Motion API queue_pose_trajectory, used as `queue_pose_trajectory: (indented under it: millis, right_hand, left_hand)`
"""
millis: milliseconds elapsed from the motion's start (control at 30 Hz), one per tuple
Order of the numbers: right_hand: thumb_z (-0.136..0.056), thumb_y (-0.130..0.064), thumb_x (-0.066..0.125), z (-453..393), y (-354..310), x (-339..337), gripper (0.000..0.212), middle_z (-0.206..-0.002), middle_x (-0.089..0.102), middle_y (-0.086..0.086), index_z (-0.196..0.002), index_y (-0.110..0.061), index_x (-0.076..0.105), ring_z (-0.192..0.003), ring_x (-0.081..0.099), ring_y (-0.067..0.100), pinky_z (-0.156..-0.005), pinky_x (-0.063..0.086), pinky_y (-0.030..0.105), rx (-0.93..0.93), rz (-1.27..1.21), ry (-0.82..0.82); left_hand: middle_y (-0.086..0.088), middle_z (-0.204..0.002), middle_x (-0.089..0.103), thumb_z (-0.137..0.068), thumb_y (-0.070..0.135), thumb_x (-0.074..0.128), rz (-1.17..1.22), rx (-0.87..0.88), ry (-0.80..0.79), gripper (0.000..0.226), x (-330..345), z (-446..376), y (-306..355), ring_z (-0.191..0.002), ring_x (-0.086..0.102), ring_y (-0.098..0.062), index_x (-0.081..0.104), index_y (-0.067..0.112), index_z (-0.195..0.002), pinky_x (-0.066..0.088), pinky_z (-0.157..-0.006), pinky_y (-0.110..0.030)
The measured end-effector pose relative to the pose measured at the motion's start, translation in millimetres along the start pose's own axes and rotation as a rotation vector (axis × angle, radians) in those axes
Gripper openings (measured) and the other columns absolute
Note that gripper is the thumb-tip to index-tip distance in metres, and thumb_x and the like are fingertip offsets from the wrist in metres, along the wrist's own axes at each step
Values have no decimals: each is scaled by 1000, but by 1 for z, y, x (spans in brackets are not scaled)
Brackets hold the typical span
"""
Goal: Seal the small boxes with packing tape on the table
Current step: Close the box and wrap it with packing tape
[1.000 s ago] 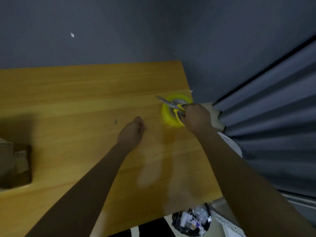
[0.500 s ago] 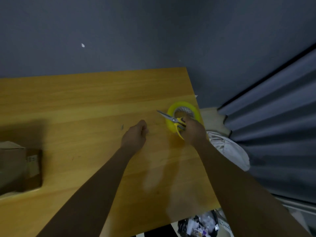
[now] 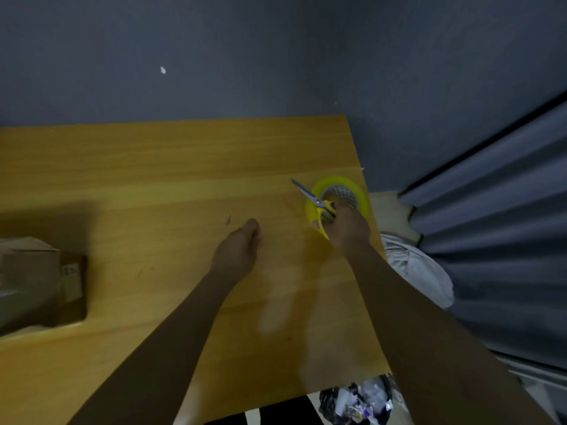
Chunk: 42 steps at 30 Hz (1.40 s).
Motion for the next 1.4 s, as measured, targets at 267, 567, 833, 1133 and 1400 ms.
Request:
queue_pose_trajectory:
  millis: [267,567,833,1133,1400]
  right_hand:
    - [-76,-42,63,11,-38,-76,44,-77,64,16,-91,0,59,-81,62,34,-73,48,35,-632,640,200]
    - [-101,-31,46,10,-90,-53,39,-127,52,4,-133,-10,38,-121,43,24,-98,31,34,-628,1355,-131]
    - [-100,-27,51,1,-101,-27,27,-129,52,-3,-127,-22,51,-125,40,21,-93,28,32,-596,1436,-213]
    - [-101,-22,49,-4,-102,-11,12,-107,58,-8,-107,-28,58,-108,48,16,-84,29,31,-635,1478,-231]
    - [-98,2,45,4,-111,-21,40,-67,37,1,-64,-19,37,-56,31,15,-68,36,29,-529,1323,-308]
  left_hand:
    - [-8,-62,49,-101,17,44,25,-68,-37,12,-9,-16,-9,-57,51,-27,42,10,-91,34,-103,-43]
    - [-6,-57,45,-101,14,43,17,-96,-40,12,-9,-20,-12,-57,51,-28,42,11,-89,22,-116,-45]
    - [-3,-54,41,-101,13,43,39,-76,-20,14,-7,-16,-14,-50,44,-21,40,12,-87,23,-114,-44]
    - [-1,-62,46,-101,20,44,58,-72,-43,13,-10,-13,-12,-54,45,-19,42,12,-91,38,-64,-31]
    - [-3,-67,52,-101,15,43,56,-88,-60,12,-9,-10,-13,-54,46,-16,41,11,-90,46,-69,-37]
Point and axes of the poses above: each hand's wrist, its own z-axis away from the middle knuckle, its own x-axis out of the palm, y = z × x, the point moved 5 cm from there along -z, towards the middle knuckle
